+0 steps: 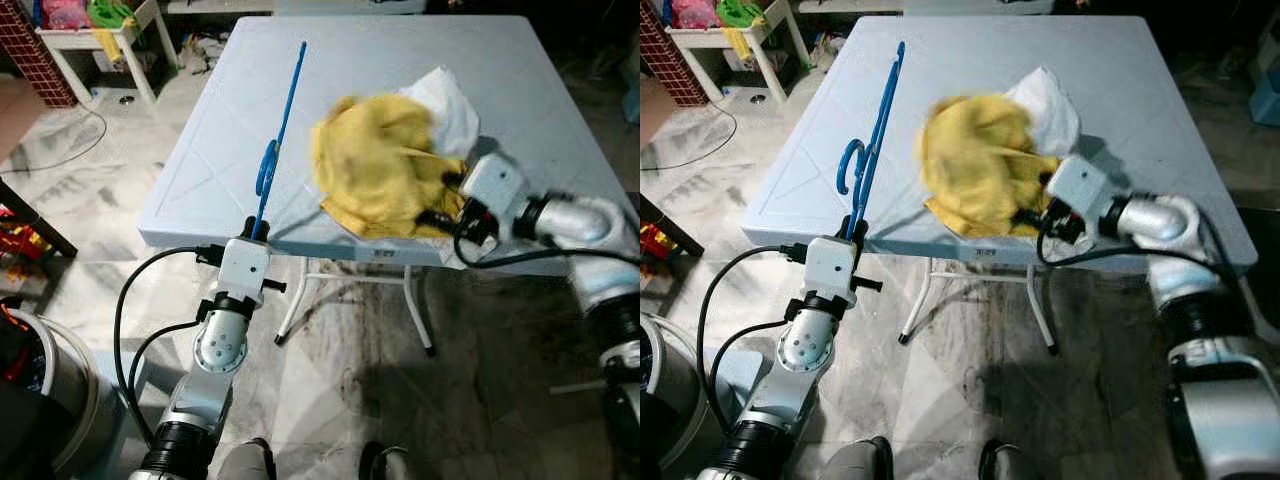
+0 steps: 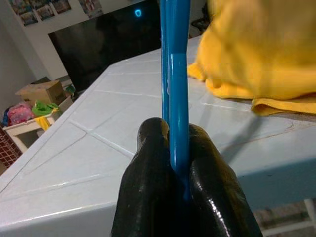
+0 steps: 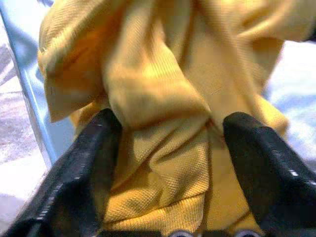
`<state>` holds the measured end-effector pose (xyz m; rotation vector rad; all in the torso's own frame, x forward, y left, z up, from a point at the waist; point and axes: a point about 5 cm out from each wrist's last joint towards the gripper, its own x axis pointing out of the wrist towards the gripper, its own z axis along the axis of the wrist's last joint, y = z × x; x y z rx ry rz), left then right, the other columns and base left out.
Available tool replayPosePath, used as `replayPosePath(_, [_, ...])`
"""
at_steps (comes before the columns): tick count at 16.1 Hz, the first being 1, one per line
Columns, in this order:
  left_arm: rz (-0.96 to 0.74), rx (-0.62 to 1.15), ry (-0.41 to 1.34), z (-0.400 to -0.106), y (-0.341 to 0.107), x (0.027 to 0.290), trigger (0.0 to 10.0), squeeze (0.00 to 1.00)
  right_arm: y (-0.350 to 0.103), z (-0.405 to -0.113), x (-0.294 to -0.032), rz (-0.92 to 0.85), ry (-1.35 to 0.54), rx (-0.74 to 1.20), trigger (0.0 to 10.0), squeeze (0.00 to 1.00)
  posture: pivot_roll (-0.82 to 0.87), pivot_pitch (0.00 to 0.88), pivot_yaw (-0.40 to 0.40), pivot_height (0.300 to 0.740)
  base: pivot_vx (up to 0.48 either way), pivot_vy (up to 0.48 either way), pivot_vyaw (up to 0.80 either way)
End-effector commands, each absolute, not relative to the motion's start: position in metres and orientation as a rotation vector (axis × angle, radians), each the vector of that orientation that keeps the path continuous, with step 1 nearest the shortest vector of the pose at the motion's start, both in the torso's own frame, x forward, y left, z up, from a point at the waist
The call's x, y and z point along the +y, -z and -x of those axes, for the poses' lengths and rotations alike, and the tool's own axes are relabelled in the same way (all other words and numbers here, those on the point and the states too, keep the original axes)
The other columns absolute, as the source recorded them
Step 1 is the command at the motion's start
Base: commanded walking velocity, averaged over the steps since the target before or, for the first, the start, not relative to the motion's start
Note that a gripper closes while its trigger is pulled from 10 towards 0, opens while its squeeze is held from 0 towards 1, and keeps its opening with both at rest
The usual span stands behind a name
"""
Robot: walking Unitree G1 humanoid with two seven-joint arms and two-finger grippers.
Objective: Hang hanger
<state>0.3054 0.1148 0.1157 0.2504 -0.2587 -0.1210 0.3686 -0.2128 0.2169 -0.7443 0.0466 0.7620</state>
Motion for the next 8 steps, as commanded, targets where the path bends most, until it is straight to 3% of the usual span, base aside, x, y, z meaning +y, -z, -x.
replayPosePath(1, [-0.252,-0.269,0.121,-0.307,-0.116,0.116,10.0,0.00,-0.225,-0.366,-0.211,0.762,-0.793,0.050,10.0,1.00,-0.05,0.110,0.043,0.740,0.000,0.000,0.00])
replayPosePath(4, [-0.255,-0.271,0.114,-0.307,-0.115,0.119,10.0,0.00,-0.228,-0.362,-0.216,0.722,-0.733,-0.007,10.0,1.00,-0.05,0.110,0.043,0.740,0.000,0.000,0.00])
replayPosePath(8, [-0.278,-0.270,0.164,-0.305,-0.116,0.121,10.0,0.00,-0.240,-0.348,-0.219,0.437,-0.535,-0.228,10.0,1.00,-0.08,0.130,0.048,0.740,0.000,0.000,0.00])
